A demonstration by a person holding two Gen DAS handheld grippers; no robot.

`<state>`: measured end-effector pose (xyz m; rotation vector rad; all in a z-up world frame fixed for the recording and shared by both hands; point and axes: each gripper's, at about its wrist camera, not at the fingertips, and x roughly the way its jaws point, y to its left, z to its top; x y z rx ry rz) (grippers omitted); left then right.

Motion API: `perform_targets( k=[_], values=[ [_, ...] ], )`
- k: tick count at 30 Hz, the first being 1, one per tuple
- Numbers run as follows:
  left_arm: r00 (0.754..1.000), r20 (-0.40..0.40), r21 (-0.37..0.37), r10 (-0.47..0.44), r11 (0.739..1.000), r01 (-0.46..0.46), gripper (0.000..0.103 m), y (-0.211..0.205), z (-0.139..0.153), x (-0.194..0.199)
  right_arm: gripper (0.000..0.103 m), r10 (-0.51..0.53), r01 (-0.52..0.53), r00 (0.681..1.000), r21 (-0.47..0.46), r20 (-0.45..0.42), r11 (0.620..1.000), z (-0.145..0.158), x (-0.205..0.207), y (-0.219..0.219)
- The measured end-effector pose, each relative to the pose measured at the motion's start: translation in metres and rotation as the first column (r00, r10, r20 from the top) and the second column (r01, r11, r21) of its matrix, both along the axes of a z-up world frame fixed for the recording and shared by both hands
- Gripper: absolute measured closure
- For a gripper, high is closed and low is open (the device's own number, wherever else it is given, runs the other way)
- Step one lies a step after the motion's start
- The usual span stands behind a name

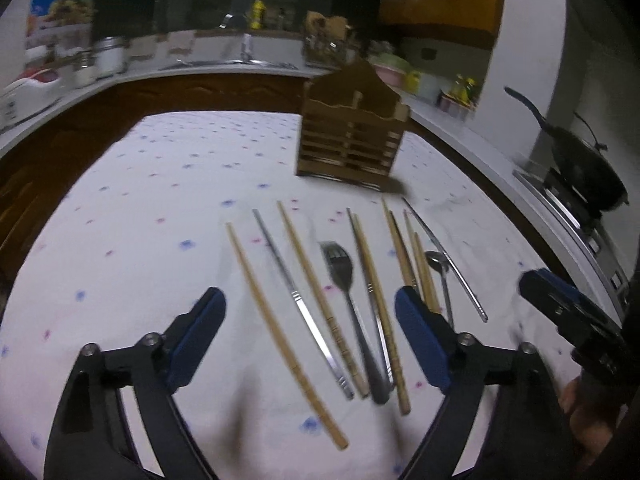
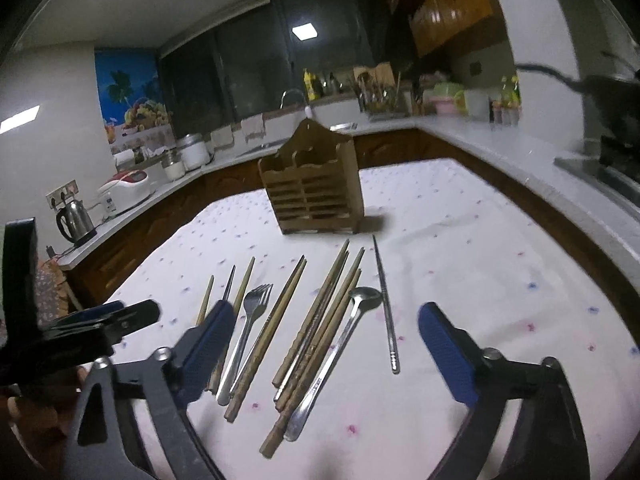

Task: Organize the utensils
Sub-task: 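Grasp the silver fork with the left tool while the right tool grasps the spoon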

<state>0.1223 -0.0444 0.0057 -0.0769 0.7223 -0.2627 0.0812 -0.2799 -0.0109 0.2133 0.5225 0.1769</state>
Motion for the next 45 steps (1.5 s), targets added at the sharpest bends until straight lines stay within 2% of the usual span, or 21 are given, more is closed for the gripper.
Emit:
perform_targets(
  k=[3,8,14,21,26,31,33,34,35,45],
  values=[
    [0.998,-0.042,-0.012,-0.040,0.999,0.039,0.033,-0.008,-0.003,0.019,0.030,0.017,-0.014,0.998,0.041,-0.068,0.999,-0.005,0.019,-0.004],
    [0.987,-0.130,-0.039,-0.098,0.995,0.094,0.044,-0.017,-0.012,0.052,0.055,0.044,-0.024,0.983,0.112,-0.181,0.993,-0.019,0.051,-0.012],
    [0.965,-0.215,-0.052,-0.153,0.988,0.146,0.057,-0.029,-0.026,0.079,0.064,0.062,-0.024,0.961,0.142,-0.271,0.990,-0.033,0.074,-0.018],
    [0.938,-0.294,-0.046,-0.186,0.983,0.180,0.072,-0.040,-0.043,0.099,0.069,0.079,-0.027,0.941,0.162,-0.329,0.986,-0.045,0.091,-0.022],
    [0.918,-0.350,-0.062,-0.189,0.982,0.179,0.078,-0.039,-0.054,0.111,0.075,0.096,-0.026,0.926,0.193,-0.366,0.981,-0.054,0.100,-0.027],
    [0.913,-0.356,-0.104,-0.200,0.979,0.174,0.080,-0.034,-0.056,0.118,0.078,0.123,-0.028,0.917,0.246,-0.381,0.969,-0.061,0.112,-0.031],
    [0.914,-0.354,-0.110,-0.200,0.979,0.171,0.081,-0.033,-0.056,0.119,0.084,0.121,-0.020,0.915,0.255,-0.385,0.967,-0.062,0.116,-0.033],
    [0.915,-0.351,-0.109,-0.199,0.979,0.171,0.081,-0.033,-0.055,0.118,0.095,0.118,-0.015,0.913,0.256,-0.391,0.966,-0.063,0.117,-0.033],
    [0.916,-0.347,-0.109,-0.199,0.979,0.171,0.081,-0.032,-0.054,0.117,0.099,0.122,-0.015,0.911,0.266,-0.393,0.964,-0.064,0.118,-0.035],
    [0.946,-0.247,-0.181,-0.209,0.969,0.166,0.083,-0.016,-0.016,0.092,0.101,0.129,-0.044,0.943,0.267,-0.307,0.963,-0.031,0.096,-0.032]
  ],
)
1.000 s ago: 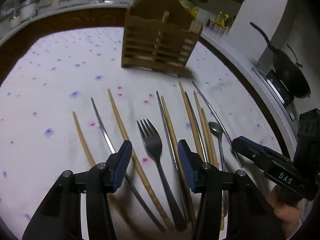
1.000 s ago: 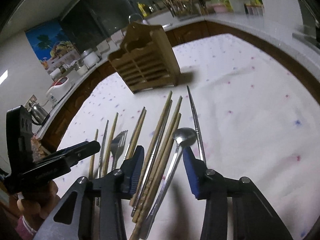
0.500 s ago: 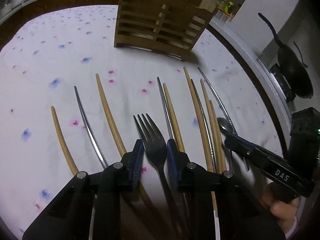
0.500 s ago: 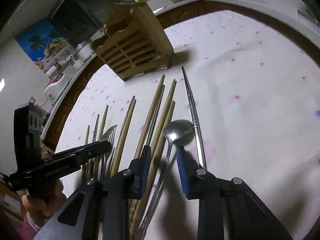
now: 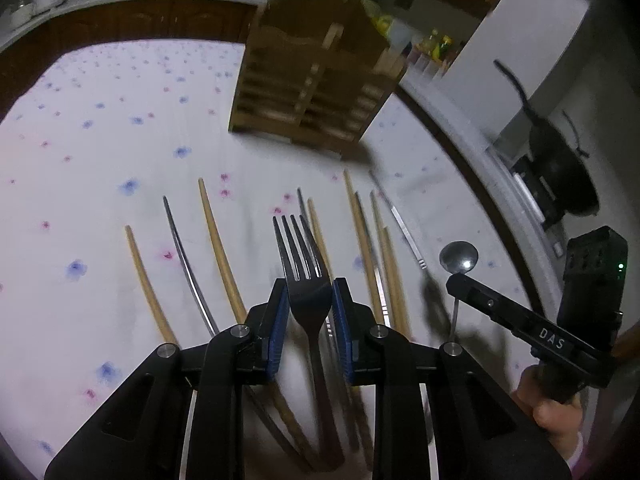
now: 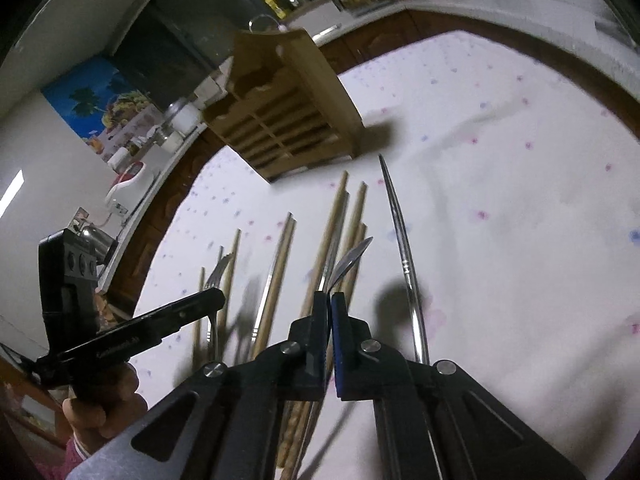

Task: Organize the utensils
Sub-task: 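Grasp the silver fork with the left tool while the right tool grasps the spoon, then lower the fork into the wooden holder with the left tool while the right tool drops the spoon in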

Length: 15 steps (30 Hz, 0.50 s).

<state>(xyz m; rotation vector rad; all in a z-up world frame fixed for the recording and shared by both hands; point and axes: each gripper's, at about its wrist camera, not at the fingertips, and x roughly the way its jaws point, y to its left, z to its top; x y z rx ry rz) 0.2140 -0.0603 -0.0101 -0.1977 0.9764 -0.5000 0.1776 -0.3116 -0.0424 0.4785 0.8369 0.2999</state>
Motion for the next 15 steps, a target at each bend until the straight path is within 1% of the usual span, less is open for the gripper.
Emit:
perform_targets(
  k=[4,11,13,15],
  values=[
    [0.999,0.034,-0.038,0.017,0.999,-0.016,0.083,0.008,0.018,-0.012,0.101,-0.005,0.005,0.999,0.001,0.046,1.000,0.020,-0.009,-0.003],
    [0.991,0.117,-0.095,0.062,0.994,-0.051,0.085,0.027,0.055,-0.032,0.101,-0.016,0.016,0.991,-0.004,0.135,1.000,0.057,-0.019,-0.005],
    [0.989,0.130,-0.105,0.073,0.993,-0.060,0.098,0.030,0.061,-0.033,0.101,-0.017,0.018,0.987,-0.004,0.160,1.000,0.065,-0.020,-0.004],
    [0.986,0.142,-0.113,0.086,0.991,-0.071,0.100,0.035,0.066,-0.033,0.101,-0.018,0.020,0.984,-0.008,0.178,1.000,0.072,-0.021,-0.003]
  ],
)
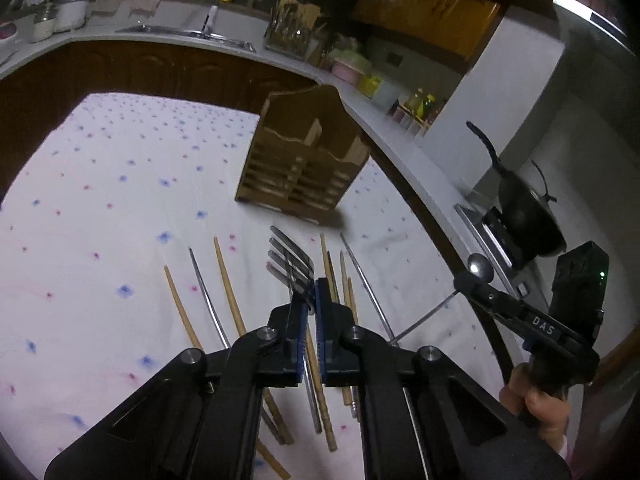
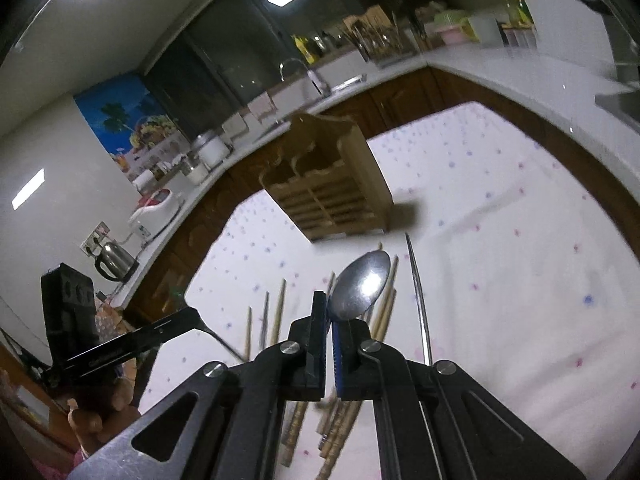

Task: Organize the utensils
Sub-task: 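Lower the fork into the wooden holder with the left tool while the right tool drops the spoon in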

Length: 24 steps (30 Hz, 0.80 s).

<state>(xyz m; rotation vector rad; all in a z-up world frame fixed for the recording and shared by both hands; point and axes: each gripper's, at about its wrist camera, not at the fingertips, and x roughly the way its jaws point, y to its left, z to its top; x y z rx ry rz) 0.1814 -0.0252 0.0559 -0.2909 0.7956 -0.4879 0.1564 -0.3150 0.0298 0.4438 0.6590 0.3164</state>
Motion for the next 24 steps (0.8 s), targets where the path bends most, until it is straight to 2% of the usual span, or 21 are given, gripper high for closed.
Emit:
perform_targets(
  k=[13,19,24],
  values=[
    [0.998,0.048,-0.016,0.043,0.999,-0.043,0.100,0.015,0.018,0.015,0.101,-0.013,0.015,0.997,-0.037,0.075,0.999,0.028,0.017,0.000],
    [0.997,0.064,-0.019,0.039,0.999,-0.038,0.100,0.014,0.029,0.031,0.101,-0.029,0.035,0.995,-0.059,0.096,0.998,0.036,0.029,-0.002],
    [0.995,0.095,-0.032,0.039,0.999,-0.036,0.100,0.013,0.048,0.055,0.101,-0.047,0.060,0.990,-0.090,0.137,0.994,0.053,0.047,-0.006]
  ],
)
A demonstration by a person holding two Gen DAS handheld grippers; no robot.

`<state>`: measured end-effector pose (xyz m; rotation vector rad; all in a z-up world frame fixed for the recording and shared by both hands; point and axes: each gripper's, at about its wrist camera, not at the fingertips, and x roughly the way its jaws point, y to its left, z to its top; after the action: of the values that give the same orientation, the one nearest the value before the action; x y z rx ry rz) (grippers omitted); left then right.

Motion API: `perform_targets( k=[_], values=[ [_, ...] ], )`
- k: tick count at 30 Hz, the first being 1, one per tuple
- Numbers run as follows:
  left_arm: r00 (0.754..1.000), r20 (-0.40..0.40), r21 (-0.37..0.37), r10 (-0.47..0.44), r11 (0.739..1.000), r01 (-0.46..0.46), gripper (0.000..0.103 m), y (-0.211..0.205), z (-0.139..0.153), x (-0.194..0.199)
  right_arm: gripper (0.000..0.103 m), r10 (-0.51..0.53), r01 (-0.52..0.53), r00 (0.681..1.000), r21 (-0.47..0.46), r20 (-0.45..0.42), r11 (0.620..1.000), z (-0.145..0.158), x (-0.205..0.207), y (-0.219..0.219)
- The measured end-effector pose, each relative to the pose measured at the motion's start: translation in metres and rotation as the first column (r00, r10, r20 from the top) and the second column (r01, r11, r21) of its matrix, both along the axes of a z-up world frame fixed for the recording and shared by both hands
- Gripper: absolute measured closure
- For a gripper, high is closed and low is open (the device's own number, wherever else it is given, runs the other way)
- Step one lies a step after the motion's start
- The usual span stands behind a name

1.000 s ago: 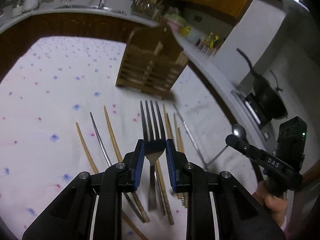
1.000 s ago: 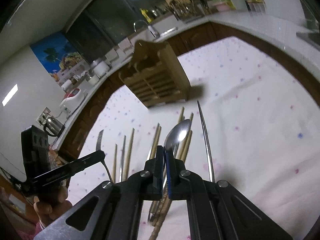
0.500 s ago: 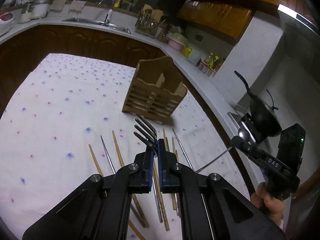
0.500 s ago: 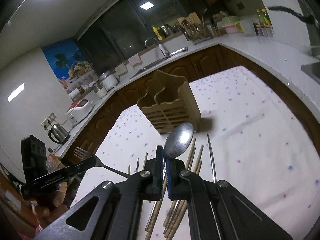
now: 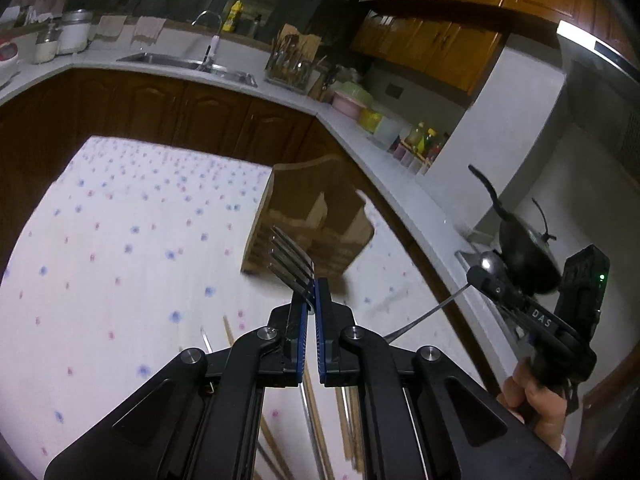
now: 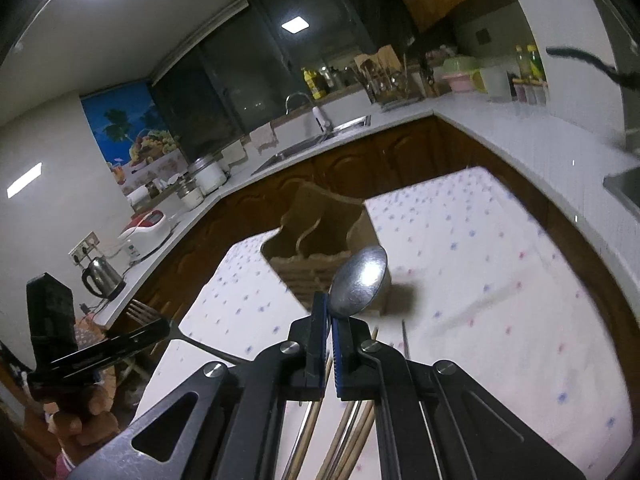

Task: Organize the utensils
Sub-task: 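Lower the fork into the wooden holder with the left tool while the right tool drops the spoon in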

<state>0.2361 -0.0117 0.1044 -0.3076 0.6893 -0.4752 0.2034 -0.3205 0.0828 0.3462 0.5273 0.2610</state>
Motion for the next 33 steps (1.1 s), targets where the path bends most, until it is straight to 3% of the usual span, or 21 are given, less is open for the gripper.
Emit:
perform_targets(
  k=[8,12,16,21,29,33],
  values=[
    [0.996,0.089,0.006,-0.002,1.000,0.001,0.100,-0.008,0.050,0.058,0.101,-0.048,0.058,0.992,-0.083,0.120,0.995,0.048,0.048,0.001],
    [0.997,0.082,-0.014,-0.010,1.000,0.011,0.100,-0.014,0.058,0.095,0.101,-0.057,0.078,0.987,-0.140,0.151,0.987,0.059,0.081,0.010],
    [0.998,0.056,-0.010,0.001,1.000,-0.001,0.100,-0.019,0.043,0.128,0.101,-0.053,0.076,0.991,-0.183,0.123,0.980,0.050,0.115,0.017],
    [1.000,-0.020,-0.005,-0.004,1.000,0.004,0.100,-0.029,0.005,0.158,0.101,-0.043,0.056,0.997,-0.245,0.058,0.968,0.014,0.147,0.031],
    [0.993,-0.116,0.021,-0.015,1.000,0.017,0.100,-0.037,-0.037,0.175,0.101,-0.024,0.016,0.999,-0.256,-0.028,0.967,-0.023,0.164,0.039],
    [0.994,-0.104,0.025,-0.020,0.999,0.022,0.100,-0.037,-0.039,0.173,0.101,-0.021,0.006,0.998,-0.252,-0.058,0.968,-0.032,0.167,0.040]
  ],
)
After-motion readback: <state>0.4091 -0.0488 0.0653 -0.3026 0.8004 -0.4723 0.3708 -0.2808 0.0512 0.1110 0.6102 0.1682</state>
